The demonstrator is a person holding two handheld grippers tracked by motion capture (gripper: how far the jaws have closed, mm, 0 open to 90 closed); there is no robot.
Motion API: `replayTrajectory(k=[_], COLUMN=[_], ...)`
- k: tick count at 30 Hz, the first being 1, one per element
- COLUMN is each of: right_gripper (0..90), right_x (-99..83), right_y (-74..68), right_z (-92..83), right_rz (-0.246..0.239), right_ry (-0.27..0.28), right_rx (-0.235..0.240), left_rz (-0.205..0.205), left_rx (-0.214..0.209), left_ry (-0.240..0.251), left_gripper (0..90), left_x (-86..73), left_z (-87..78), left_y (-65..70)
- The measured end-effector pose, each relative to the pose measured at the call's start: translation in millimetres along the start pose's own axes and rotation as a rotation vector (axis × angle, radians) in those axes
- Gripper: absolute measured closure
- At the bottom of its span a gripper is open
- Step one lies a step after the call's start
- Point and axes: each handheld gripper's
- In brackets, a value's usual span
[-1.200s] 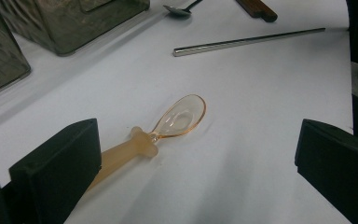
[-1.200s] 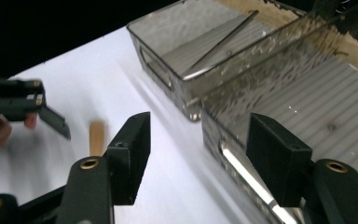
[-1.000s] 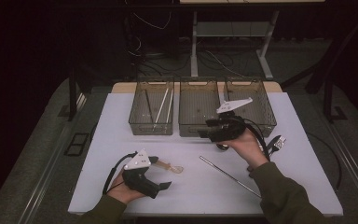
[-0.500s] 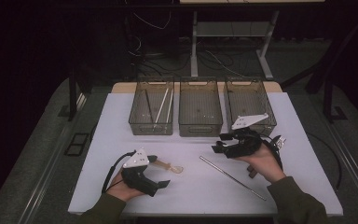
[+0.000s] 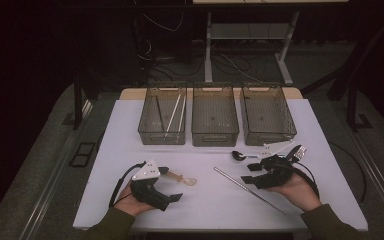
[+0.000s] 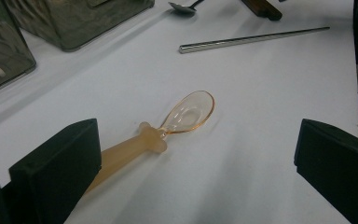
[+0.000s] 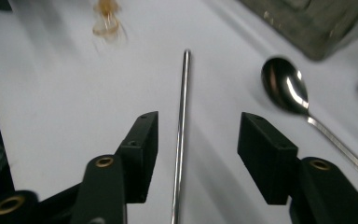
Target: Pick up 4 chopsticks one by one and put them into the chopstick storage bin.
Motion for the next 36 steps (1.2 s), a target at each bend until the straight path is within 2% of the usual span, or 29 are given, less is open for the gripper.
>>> replayTrajectory(k=[9, 14, 15, 22, 27, 28, 36], right_gripper=[66.5, 74.0, 75.5, 80.3, 82.1, 82.2, 83.2], right_x=[-14.8, -19.3, -19.5, -19.1, -17.5, -17.1, -0.9], right_y=[-6.6, -12.6, -13.4, -14.4, -15.2, -14.3, -12.3], right_z=[2.2, 6.7, 7.8, 12.1, 15.8, 17.0, 27.8], right_rz=[0.012, 0.004, -0.001, -0.014, -0.022, -0.040, -0.020], right_ry=[-0.103, -0.176, -0.193, -0.252, -0.293, -0.312, -0.461], right_rx=[0.023, 0.016, 0.002, -0.031, -0.021, -0.037, -0.040], left_rz=[-0.001, -0.009, -0.009, -0.005, -0.005, -0.006, -0.006], left_rx=[-0.001, 0.000, -0.001, -0.004, -0.004, -0.005, -0.008], left_ry=[0.000, 0.002, 0.002, 0.000, -0.001, -0.003, -0.007], left_gripper=[0.0, 0.0, 0.0, 0.0, 0.0, 0.0, 0.0], left_x=[-0.2, -0.2, -0.2, -0.2, -0.1, -0.1, -0.2], left_z=[0.2, 1.2, 1.3, 1.9, 2.0, 2.1, 3.4], left_y=[0.3, 1.3, 1.3, 1.7, 2.2, 2.4, 3.0])
Point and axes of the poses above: each handheld gripper's, and its own axes: z roughly forward along the jaws, x roughly out of its top, y roughly to its right, and after that the axes turned 4 degrees about x, right-handed
